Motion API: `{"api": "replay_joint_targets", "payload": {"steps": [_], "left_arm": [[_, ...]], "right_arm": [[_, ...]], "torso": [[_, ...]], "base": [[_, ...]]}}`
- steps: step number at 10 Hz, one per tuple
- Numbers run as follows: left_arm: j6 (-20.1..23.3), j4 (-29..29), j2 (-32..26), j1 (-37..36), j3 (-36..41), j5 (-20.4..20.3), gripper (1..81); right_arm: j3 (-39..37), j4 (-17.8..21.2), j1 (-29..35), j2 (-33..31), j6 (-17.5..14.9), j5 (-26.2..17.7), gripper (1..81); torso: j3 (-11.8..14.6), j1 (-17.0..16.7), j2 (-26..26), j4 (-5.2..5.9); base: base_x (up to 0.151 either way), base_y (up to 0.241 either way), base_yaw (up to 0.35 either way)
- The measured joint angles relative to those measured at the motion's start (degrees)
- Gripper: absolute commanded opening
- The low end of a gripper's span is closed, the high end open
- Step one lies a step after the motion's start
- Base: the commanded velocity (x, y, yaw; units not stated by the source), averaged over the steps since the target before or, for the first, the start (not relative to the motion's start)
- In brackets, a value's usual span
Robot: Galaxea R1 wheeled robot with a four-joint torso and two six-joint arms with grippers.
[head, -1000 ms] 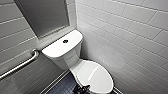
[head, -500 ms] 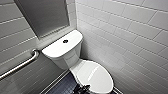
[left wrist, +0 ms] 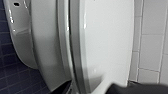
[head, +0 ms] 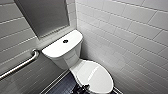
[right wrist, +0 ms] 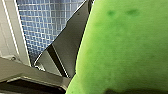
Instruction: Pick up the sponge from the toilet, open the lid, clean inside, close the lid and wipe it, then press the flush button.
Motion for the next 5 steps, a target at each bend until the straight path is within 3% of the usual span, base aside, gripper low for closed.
{"api": "replay_joint_targets", "payload": {"steps": [5], "left_arm": [[-0.05,-0.2,1.35,-0.49,-0.78,0.77,81.1]], "right_arm": [[0.85,-0.02,0.0,-0.16,0.01,0.04,1.0]], "torso": [[0.0,0.0,0.0,0.0]], "base": [[0.0,0.0,0.0]]}}
